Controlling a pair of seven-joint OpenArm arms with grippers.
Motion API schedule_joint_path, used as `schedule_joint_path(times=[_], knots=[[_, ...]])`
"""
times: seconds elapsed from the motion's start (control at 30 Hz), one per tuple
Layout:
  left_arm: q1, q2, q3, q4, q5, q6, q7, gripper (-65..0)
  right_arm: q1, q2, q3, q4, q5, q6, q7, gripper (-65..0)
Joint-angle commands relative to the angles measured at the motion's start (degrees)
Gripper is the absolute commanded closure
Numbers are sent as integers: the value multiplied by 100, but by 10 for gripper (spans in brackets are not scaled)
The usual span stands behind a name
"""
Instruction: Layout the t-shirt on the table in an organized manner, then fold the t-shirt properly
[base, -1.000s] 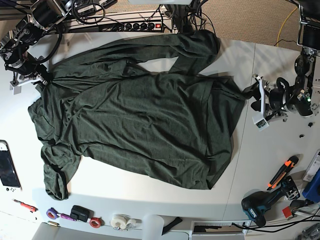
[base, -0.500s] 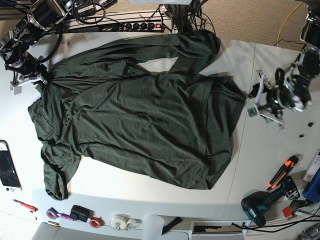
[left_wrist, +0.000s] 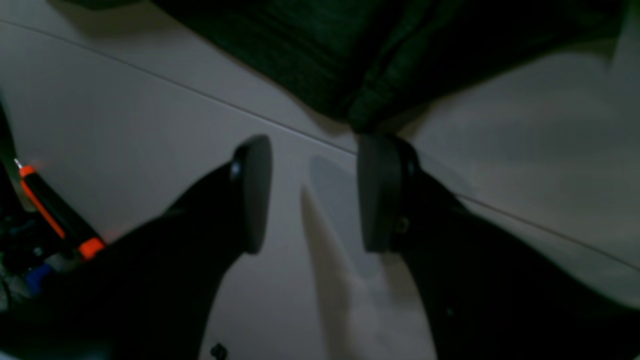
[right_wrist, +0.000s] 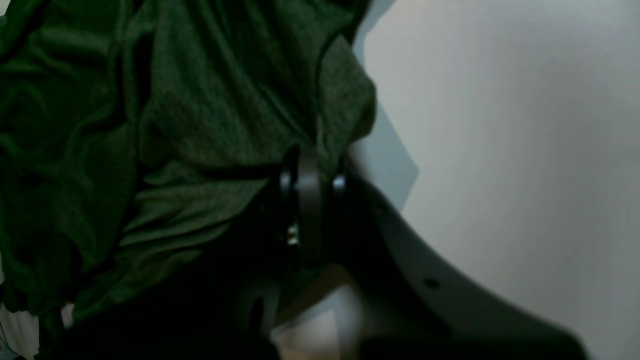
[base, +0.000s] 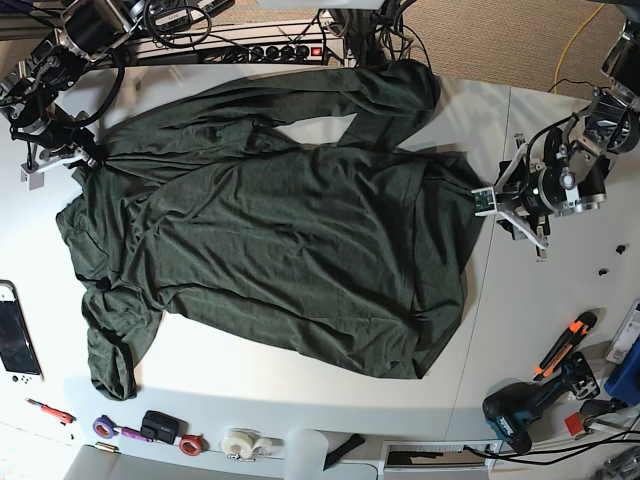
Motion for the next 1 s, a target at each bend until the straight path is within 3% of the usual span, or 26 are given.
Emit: schedule_joint_path(times=[0.0, 0.27, 0.63, 0.97], knots=[[59, -118, 26, 94, -31, -121, 2, -267, 48, 151, 13, 68, 92, 13, 50, 0], [291, -216, 26, 354, -15, -121, -492, -268, 46, 234, 13, 68, 107, 13, 44, 0], [282, -11, 31, 127, 616, -2, -896, -273, 48, 238, 13, 68, 109, 15, 42, 0], [284, 275, 31, -256, 640, -121, -1191, -272, 46, 238, 13, 68, 129, 17, 42, 0]])
